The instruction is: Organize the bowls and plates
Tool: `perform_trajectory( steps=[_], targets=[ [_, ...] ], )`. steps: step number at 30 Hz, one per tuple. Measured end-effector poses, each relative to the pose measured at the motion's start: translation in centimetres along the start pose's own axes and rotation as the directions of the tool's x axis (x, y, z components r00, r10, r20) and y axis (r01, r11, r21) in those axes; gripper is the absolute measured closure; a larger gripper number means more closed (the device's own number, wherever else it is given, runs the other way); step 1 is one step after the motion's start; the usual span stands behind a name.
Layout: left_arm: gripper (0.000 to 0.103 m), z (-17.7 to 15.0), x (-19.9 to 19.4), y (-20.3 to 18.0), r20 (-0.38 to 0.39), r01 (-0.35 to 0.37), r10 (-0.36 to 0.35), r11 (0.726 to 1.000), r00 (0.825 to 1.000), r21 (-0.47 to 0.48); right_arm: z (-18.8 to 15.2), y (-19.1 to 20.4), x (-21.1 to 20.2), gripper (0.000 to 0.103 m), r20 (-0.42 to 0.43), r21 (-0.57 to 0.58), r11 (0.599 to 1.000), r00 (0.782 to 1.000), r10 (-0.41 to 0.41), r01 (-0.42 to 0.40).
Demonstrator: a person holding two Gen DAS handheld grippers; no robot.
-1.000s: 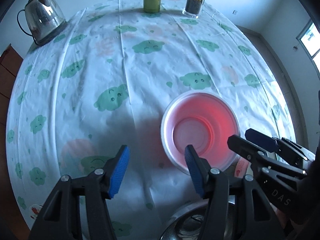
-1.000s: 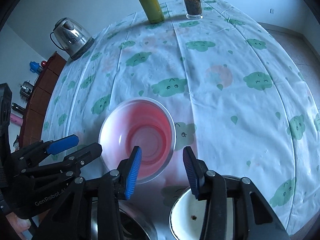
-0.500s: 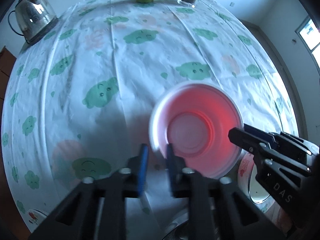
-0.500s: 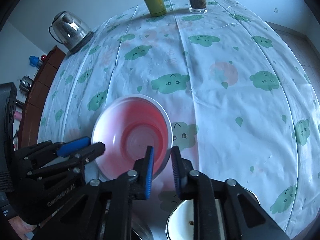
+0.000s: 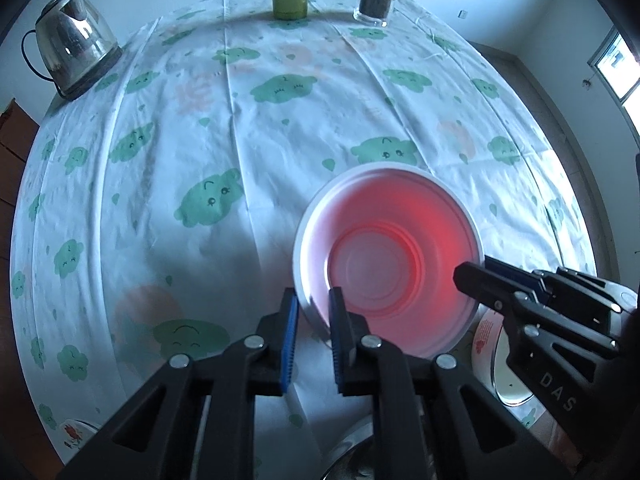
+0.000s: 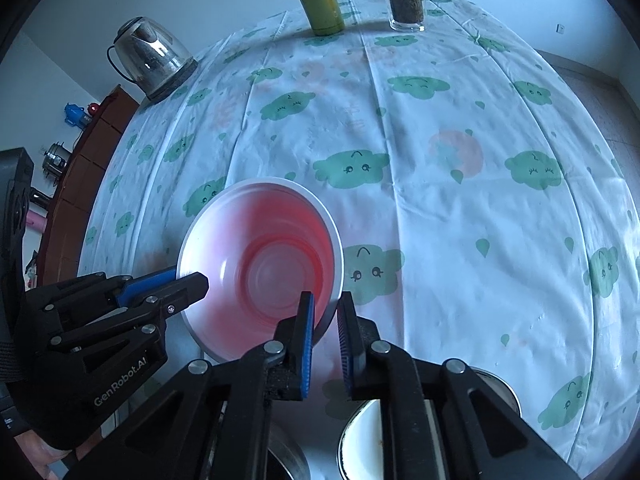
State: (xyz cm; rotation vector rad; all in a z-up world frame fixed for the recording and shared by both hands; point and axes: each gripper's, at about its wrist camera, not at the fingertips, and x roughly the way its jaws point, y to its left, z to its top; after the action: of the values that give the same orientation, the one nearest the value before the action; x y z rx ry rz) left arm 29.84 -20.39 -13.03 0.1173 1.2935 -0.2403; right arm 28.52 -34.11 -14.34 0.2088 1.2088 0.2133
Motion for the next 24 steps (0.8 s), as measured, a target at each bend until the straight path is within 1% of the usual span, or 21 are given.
perform_trajectory(
  steps=[8,15,24],
  targets=[
    [0.090,-0.3,-1.0,0.1,0.011,0.002,-0.002,1.000,1.000,-0.004,-0.2,0.4,-1.0,0.090,0.006,-0.006,1.000,1.000,0.012,-0.012],
    [0.090,-0.9,-2.5,-0.1,0.030,-0.013,0.012,1.000,0.999,0.007,-0.5,0.9,-2.5,0.090,0.020,-0.012,1.000,1.000,0.020,-0.019],
    [0.090,-1.6,-4.0,-0.1,0.045,-0.011,0.010,1.000,0.999,0.005,-1.5,1.8,-3.8,0.090,0.034,-0.022,1.000,0.999,0.018,-0.017]
  ],
)
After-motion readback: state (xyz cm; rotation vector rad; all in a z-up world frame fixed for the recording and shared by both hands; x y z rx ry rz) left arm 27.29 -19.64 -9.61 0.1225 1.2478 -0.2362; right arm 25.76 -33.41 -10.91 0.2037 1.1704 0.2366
